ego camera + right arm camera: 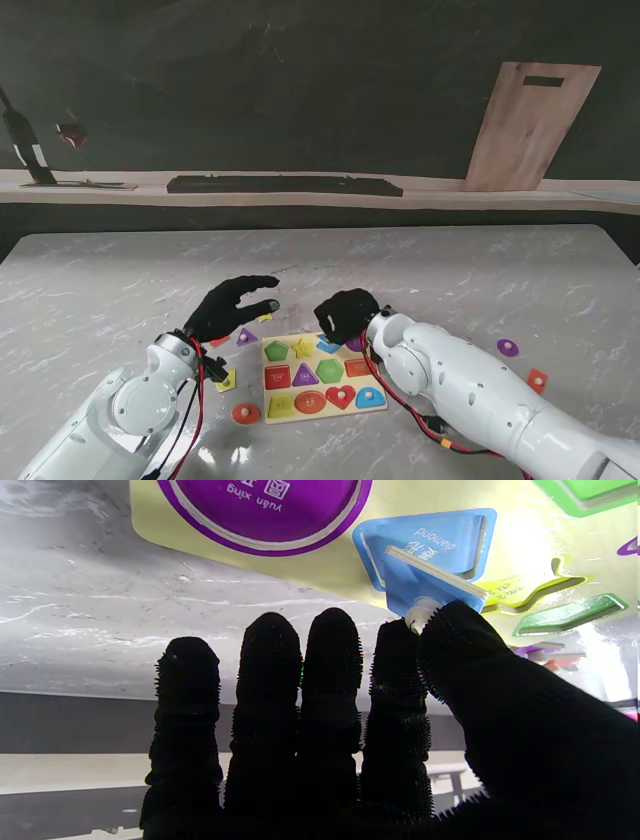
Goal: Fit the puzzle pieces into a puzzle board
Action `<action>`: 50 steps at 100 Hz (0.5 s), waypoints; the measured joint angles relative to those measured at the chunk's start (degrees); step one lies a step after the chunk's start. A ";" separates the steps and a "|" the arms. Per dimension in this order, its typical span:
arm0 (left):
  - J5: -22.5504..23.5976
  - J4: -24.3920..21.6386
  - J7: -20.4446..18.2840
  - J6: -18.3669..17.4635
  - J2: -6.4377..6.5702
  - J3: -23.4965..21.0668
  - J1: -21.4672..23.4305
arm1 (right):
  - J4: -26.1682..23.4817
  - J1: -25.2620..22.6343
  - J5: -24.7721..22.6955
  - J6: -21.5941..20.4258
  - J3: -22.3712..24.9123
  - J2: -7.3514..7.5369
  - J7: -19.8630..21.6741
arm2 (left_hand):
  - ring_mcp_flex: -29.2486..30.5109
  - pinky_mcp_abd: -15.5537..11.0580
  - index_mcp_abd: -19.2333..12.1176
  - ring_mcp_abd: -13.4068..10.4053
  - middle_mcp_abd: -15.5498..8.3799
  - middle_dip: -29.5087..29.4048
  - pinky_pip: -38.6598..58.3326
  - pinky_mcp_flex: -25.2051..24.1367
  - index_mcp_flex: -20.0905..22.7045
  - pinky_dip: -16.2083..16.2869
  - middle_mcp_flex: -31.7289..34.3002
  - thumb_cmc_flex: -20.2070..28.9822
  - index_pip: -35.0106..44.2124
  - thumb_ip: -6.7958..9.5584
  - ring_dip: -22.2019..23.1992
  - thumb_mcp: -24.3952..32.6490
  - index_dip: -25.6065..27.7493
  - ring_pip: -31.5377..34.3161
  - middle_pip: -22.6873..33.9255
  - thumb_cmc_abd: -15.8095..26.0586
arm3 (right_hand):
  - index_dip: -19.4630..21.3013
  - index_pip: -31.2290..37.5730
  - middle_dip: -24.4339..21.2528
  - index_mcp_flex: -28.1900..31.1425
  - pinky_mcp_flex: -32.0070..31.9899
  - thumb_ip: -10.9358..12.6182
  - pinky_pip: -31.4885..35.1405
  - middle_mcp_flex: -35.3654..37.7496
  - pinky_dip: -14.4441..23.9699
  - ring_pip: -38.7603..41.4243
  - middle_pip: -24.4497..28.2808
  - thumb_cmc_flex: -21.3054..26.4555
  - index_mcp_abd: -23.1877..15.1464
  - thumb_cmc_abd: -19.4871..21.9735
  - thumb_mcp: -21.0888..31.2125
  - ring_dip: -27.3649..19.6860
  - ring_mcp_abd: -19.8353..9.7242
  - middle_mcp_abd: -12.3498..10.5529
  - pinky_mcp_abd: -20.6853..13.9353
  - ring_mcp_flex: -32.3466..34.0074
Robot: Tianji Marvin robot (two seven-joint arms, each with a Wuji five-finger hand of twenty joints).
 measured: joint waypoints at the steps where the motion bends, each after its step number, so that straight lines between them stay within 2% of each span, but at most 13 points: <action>1: 0.00 -0.01 0.00 0.00 0.00 0.00 0.00 | 0.09 0.07 0.05 -0.01 -0.11 -0.04 -0.01 | 0.00 0.00 0.00 0.00 0.00 0.00 0.00 0.00 0.00 0.00 0.00 0.00 0.00 0.00 0.00 0.00 0.00 0.00 0.00 0.00 | 0.00 0.00 0.00 0.00 0.00 0.00 0.00 -0.01 0.00 0.00 0.01 0.00 0.00 0.00 0.00 0.00 0.00 0.00 0.00 0.00; 50: -0.10 -0.14 -0.06 0.02 -0.01 -0.02 0.04 | 2.94 2.10 -0.72 -0.94 -3.18 -0.54 -0.44 | 0.00 0.00 0.00 0.00 0.00 0.00 0.00 0.00 0.00 0.00 0.00 0.00 0.00 0.00 0.00 0.00 0.00 0.00 0.00 0.00 | 1.47 0.10 0.01 -0.33 0.00 0.00 0.00 -0.04 0.00 0.00 0.09 0.00 -0.70 0.46 -0.73 0.00 -0.03 0.00 0.00 -0.01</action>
